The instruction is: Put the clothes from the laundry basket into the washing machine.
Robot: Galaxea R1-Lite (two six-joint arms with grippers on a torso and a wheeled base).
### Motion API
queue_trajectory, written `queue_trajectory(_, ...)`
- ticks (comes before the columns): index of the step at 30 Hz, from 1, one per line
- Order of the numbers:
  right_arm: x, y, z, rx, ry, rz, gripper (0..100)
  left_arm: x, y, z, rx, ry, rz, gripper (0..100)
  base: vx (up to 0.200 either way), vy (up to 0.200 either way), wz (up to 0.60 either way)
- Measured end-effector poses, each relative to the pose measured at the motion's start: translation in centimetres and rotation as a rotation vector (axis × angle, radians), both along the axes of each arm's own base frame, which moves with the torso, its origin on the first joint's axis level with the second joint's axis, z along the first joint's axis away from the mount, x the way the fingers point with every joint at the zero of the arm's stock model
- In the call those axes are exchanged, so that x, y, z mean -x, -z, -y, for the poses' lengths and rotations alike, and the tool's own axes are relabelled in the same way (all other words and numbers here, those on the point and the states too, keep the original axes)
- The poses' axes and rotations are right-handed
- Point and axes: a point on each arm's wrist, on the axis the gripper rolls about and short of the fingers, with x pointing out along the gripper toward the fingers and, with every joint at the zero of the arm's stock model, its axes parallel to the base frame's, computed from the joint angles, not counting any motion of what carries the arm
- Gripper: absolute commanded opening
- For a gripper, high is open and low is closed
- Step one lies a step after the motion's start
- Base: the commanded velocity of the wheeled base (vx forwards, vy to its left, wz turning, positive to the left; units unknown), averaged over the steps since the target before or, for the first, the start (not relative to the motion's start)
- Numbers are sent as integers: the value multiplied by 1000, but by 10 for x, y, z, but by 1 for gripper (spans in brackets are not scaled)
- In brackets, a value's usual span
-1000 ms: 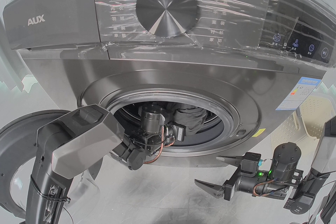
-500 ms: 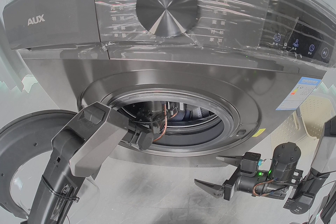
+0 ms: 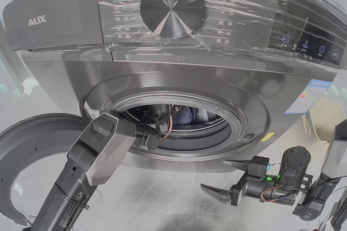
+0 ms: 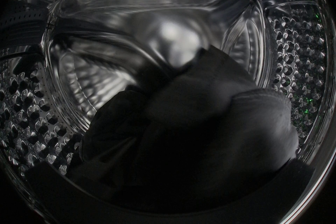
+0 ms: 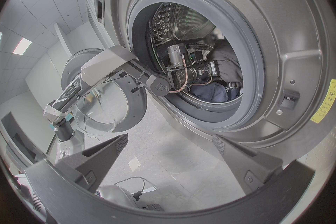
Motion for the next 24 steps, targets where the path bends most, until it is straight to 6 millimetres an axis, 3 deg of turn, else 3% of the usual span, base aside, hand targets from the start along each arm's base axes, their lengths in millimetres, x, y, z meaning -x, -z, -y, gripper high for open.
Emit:
queue_trajectory(6, 0, 0, 0, 0, 2, 0, 100, 7, 7, 1, -29, 17, -46, 100, 0, 0, 0)
queue_trajectory(14, 0, 0, 0, -1, 2, 1, 100, 45, 19, -10, -155, 86, -237, 100, 0, 0, 0)
queue_trajectory(20, 0, 0, 0, 0, 2, 2, 100, 83, -12, -21, -205, 196, -300, 100, 0, 0, 0)
queue_trajectory(24, -1, 0, 0, -1, 2, 2, 100, 91, -31, -23, -195, 205, -277, 100, 0, 0, 0)
